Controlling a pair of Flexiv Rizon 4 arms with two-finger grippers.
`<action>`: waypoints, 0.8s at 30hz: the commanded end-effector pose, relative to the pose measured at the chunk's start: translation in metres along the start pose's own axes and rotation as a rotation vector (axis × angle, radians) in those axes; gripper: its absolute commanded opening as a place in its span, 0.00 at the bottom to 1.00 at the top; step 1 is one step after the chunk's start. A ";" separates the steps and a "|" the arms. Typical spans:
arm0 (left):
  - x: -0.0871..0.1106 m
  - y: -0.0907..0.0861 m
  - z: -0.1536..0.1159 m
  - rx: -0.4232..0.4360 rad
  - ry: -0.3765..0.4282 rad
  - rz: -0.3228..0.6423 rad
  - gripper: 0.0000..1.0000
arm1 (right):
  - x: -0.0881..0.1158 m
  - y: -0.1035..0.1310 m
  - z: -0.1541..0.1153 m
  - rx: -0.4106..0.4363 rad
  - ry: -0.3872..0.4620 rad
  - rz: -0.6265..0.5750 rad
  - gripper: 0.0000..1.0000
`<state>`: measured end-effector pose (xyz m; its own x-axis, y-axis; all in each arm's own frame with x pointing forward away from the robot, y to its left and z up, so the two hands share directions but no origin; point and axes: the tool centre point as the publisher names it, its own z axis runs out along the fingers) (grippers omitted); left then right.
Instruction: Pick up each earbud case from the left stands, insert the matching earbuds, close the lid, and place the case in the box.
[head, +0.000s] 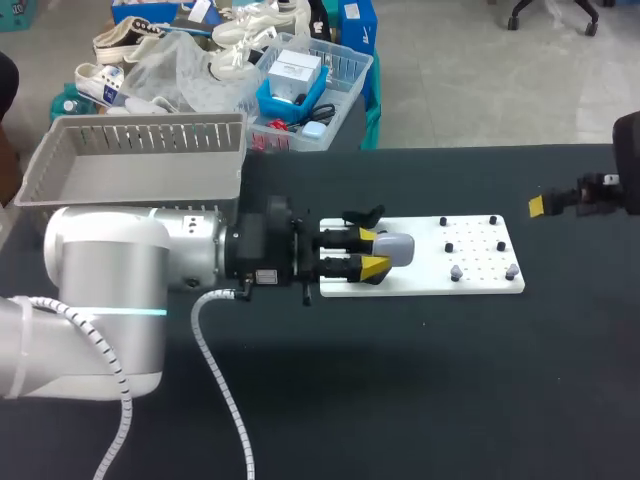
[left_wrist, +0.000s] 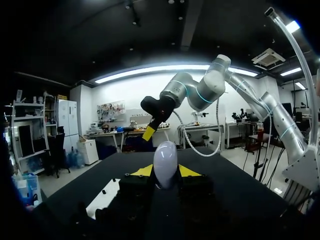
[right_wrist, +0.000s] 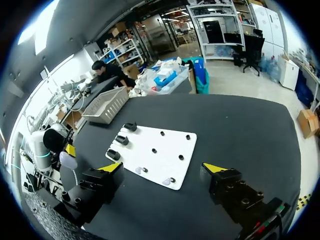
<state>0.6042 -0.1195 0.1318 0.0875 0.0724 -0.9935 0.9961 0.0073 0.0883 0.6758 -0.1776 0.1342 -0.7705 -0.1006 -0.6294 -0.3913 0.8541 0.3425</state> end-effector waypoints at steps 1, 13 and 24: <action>0.009 0.009 0.010 0.008 0.004 0.000 0.00 | 0.019 0.019 -0.012 0.045 -0.003 -0.013 1.00; 0.024 0.021 0.011 -0.053 0.018 -0.006 0.00 | 0.042 0.065 -0.010 -0.038 0.021 -0.082 1.00; 0.028 0.023 0.012 -0.076 0.022 -0.007 0.00 | 0.054 0.098 0.009 -0.068 0.051 -0.117 1.00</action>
<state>0.6308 -0.1274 0.1062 0.0772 0.0937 -0.9926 0.9938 0.0725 0.0842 0.5980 -0.1057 0.1314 -0.7397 -0.2295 -0.6327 -0.5192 0.7927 0.3195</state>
